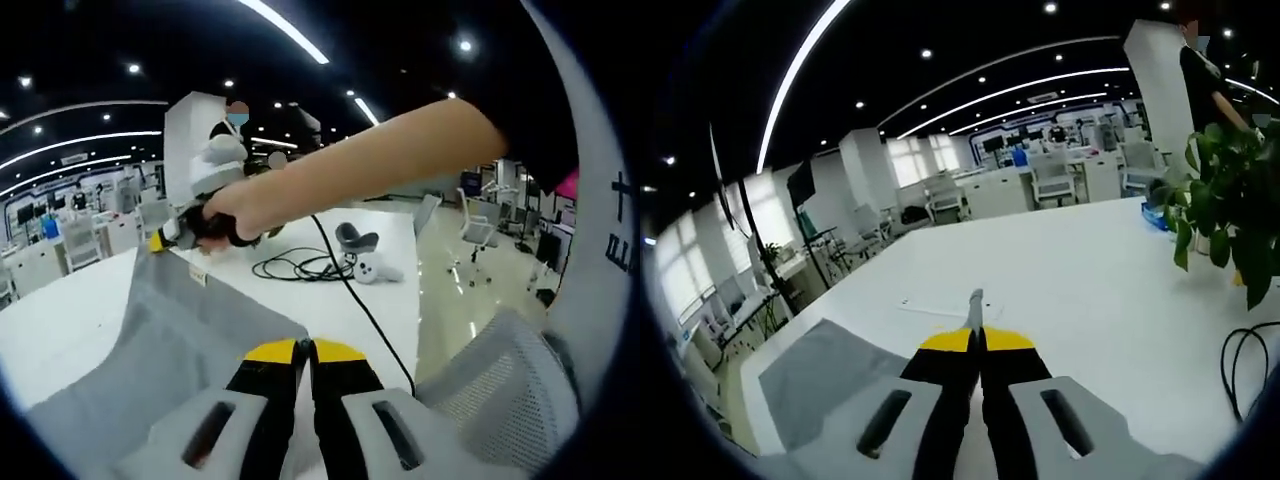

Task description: Fold the towel on the table until its edges align and the towel forms a compact rectangular stack.

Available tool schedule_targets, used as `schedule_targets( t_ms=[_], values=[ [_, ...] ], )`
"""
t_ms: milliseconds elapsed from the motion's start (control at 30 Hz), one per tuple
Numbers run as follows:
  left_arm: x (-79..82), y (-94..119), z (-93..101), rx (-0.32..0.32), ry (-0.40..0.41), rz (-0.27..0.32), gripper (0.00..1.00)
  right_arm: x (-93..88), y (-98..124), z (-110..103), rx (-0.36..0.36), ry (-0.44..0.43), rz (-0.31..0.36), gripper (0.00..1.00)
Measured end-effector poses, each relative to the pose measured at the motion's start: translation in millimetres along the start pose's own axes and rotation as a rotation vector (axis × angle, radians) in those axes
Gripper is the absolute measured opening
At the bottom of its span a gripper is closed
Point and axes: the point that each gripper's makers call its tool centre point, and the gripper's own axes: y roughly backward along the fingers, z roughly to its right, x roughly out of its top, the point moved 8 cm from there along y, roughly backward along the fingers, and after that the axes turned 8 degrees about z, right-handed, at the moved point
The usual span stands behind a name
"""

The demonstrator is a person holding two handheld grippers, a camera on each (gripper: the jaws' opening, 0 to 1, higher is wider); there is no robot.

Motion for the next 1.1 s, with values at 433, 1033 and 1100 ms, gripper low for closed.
schedule_targets(
  t_ms=[433,1033,1100],
  values=[
    [8.8,64.7,-25.0,0.069,0.008,0.035,0.04,24.2,-12.1,-78.1,0.063,0.013,0.034,0.0],
    [32.4,165.6,-71.6,0.242,0.035,0.141,0.04,49.4,-62.3,-157.9,0.158,0.075,0.047,0.0],
    [32.5,176.0,-76.4,0.258,0.032,0.141,0.04,48.5,-67.3,-169.8,0.166,0.025,0.059,0.0]
  ],
)
